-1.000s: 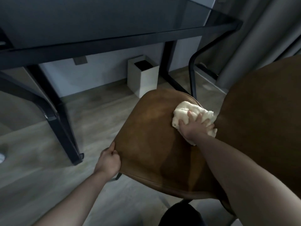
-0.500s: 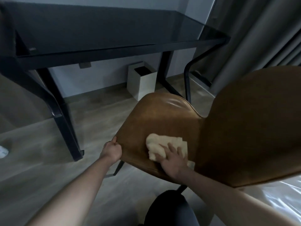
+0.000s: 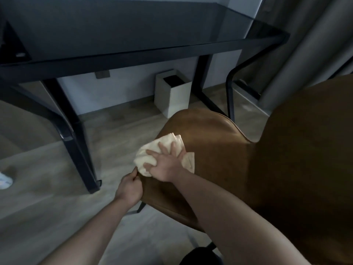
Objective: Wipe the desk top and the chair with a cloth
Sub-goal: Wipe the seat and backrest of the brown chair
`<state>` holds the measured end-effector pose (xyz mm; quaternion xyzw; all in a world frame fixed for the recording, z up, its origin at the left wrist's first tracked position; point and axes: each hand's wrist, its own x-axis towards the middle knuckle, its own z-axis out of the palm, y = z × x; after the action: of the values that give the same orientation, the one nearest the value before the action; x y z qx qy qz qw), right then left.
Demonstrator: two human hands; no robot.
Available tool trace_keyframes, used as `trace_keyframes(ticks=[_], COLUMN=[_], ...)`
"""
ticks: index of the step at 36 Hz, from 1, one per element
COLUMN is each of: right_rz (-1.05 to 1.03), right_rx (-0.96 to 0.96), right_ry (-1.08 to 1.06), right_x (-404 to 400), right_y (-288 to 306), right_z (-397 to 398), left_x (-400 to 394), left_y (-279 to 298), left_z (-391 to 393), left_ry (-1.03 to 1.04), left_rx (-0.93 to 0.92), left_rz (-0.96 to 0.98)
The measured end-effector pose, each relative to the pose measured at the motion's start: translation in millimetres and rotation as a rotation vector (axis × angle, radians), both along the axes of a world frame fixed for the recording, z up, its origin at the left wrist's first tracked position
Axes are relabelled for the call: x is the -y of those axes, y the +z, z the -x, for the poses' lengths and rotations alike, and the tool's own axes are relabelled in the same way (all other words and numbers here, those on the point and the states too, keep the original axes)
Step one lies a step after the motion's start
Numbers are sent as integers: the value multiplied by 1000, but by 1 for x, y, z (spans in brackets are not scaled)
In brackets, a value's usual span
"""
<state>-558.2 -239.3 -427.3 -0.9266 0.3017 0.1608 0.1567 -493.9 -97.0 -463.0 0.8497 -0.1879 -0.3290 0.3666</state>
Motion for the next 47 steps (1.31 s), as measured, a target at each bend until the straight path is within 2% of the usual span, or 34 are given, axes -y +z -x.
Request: trace_keyframes(ticks=[8,15,22,27,32,37,40,47], right_rz=[-14,-113,-240,-292,-383,-351,-261,-237], right_rx=[79,183,182,161,274,335,350,386], right_ry=[-19,-43,-221,-407,-556,-522,-521,-532], right_x=[25,26,11,-15,-31,-50,-52,-39], right_y=[-2,15,28,40,37,30,24,21], right_z=[-16,39,104,115,131,137,113,66], left_x=[11,13,22,32,40,60,77,93], left_y=[-7,3,12,13,14,12,16,35], left_z=[-12,-9,-17,-29,-50,-68,-77,-100], left_ry=[82,229,230,225,230,233,253,327], left_rx=[-66,-191,-214,-223,-235,-202,-161,-25], left_rz=[25,74,99,96,89,88,110,69])
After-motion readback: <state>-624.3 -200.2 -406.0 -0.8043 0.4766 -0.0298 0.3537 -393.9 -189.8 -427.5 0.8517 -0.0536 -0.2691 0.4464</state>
